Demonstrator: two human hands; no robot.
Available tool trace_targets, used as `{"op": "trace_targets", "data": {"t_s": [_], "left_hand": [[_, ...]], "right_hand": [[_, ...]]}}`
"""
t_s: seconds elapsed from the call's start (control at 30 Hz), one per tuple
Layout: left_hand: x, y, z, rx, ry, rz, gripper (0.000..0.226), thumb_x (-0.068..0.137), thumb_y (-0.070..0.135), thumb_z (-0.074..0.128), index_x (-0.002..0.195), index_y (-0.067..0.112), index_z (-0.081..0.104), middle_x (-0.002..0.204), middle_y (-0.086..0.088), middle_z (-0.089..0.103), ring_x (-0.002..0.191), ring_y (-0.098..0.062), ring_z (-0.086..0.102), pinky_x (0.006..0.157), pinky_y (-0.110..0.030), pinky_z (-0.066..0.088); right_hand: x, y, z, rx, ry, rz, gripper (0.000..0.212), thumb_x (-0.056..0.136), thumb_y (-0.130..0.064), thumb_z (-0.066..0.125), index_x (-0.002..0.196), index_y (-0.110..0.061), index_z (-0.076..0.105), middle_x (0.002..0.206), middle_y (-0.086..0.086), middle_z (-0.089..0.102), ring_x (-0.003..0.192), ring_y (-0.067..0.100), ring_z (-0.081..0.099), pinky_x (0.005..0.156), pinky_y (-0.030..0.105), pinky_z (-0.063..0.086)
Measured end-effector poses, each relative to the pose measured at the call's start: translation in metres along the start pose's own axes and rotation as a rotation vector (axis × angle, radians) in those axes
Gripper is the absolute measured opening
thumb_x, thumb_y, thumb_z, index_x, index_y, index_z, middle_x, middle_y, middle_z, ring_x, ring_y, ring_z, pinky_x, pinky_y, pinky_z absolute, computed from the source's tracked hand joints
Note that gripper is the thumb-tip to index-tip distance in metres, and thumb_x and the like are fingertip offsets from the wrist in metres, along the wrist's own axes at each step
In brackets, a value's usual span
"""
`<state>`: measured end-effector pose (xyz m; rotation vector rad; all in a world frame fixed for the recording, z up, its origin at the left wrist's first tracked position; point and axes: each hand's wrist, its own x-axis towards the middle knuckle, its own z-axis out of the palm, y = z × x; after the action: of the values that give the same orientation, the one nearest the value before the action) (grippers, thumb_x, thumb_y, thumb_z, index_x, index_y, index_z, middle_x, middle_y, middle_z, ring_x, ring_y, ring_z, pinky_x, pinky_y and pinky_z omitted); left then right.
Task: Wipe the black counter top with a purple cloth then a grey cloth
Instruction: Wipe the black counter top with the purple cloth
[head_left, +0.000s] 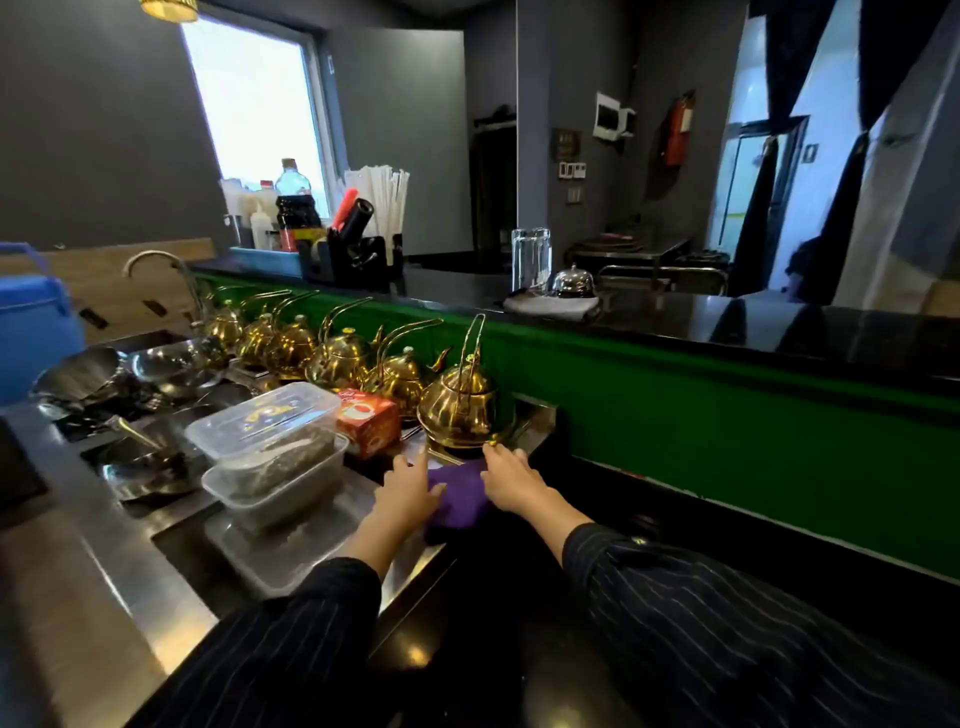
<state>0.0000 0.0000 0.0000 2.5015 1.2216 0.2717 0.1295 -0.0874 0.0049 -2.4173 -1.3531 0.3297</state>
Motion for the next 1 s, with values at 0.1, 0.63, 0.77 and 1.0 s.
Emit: {"op": "trace_targets", "data": {"t_s": [0.1,0.63,0.77,1.0], "left_hand": [[0.007,0.003,0.010,-0.156,-0.003,-0.011,0.065,0.091,0.022,0.054,0.147,0.010,0.022,0.133,-0.028,0.043,0.122,-0.042,0.046,0.101,-0.038,0.037],[0.018,0.066,0.004,-0.242,0.183,0.182,0.022,0.073,0.002,0.060,0.094,0.009,0.060,0.094,-0.004,0.045,0.089,-0.020,0.049,0.071,-0.028,0.036],[0.025,0.120,0.001,-0.152,0.160,0.417,0.019,0.073,0.005,0.062,0.091,0.010,0.059,0.095,-0.006,0.045,0.091,-0.024,0.050,0.074,-0.032,0.044],[0.012,0.290,-0.006,-0.352,0.185,0.821,0.034,0.062,0.014,0.083,0.069,0.015,0.050,0.085,-0.004,0.042,0.073,-0.019,0.045,0.066,-0.026,0.034]], "right_hand": [[0.004,0.003,0.013,-0.017,-0.121,0.054,0.058,0.100,-0.017,0.032,0.155,-0.013,0.013,0.163,0.010,0.003,0.149,0.035,0.002,0.114,0.061,0.019],[-0.009,0.047,-0.006,0.200,0.143,0.007,0.002,0.084,-0.012,0.056,0.082,-0.013,0.056,0.107,0.013,0.055,0.107,0.032,0.049,0.085,0.042,0.046],[-0.037,0.092,-0.074,0.261,0.161,-0.007,0.012,0.077,-0.005,0.050,0.074,-0.013,0.058,0.083,0.015,0.064,0.079,0.034,0.063,0.065,0.040,0.051],[-0.129,0.190,-0.230,-0.017,0.475,0.073,0.009,0.078,-0.006,0.041,0.074,-0.014,0.043,0.072,0.010,0.055,0.068,0.034,0.053,0.058,0.038,0.036]]}}
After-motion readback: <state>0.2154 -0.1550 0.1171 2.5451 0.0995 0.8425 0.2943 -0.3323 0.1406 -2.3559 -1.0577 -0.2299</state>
